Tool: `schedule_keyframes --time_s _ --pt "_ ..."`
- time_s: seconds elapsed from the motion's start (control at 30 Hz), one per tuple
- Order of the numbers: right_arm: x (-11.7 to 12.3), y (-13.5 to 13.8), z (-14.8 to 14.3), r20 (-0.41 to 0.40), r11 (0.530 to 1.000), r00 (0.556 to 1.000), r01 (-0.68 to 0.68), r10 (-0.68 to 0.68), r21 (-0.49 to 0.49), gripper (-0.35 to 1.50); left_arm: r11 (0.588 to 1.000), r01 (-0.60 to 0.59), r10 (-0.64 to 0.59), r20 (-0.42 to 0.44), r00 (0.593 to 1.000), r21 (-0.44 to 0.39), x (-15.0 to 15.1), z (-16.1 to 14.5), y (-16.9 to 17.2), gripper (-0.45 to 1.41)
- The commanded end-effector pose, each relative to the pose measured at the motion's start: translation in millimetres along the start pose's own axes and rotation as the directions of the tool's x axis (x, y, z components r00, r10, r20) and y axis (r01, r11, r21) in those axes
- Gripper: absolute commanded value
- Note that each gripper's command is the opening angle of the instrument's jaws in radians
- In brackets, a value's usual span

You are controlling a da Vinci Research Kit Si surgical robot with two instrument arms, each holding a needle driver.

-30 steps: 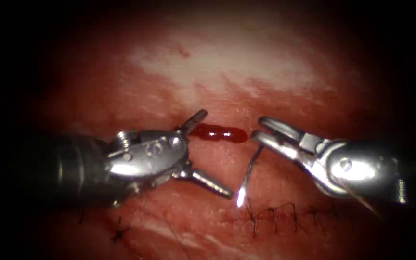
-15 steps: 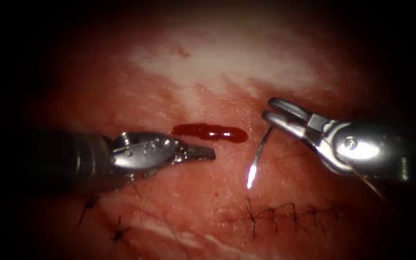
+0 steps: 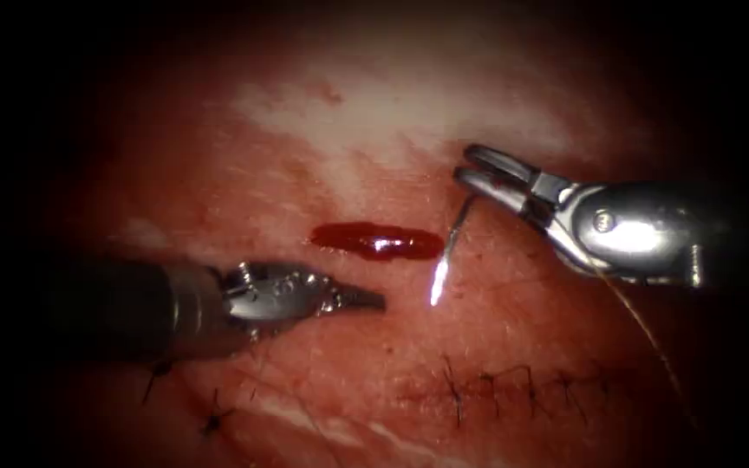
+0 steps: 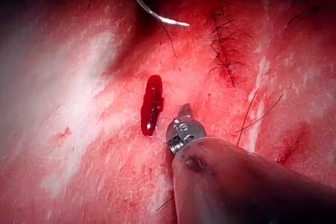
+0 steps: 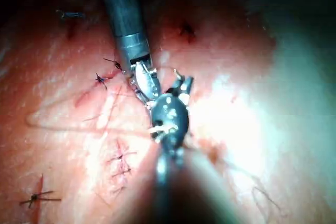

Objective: Wound Closure

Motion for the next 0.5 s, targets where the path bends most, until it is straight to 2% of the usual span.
schedule_keyframes --time_s 0.03,0.5 --pt "-0.2 -0.7 1.4 0.0 1.0 1.0 0.015 -0.015 0.013 -0.35 1.0 0.005 -0.005 0.007 1.0 -0.005 -1.0 1.0 0.2 -0.45" --pt "-2.1 0.7 4.5 0.001 0.994 0.994 0.11 -0.11 0.016 -0.35 0.999 0.02 -0.02 0.029 0.999 -0.025 -4.1 1.3 1.3 -0.45"
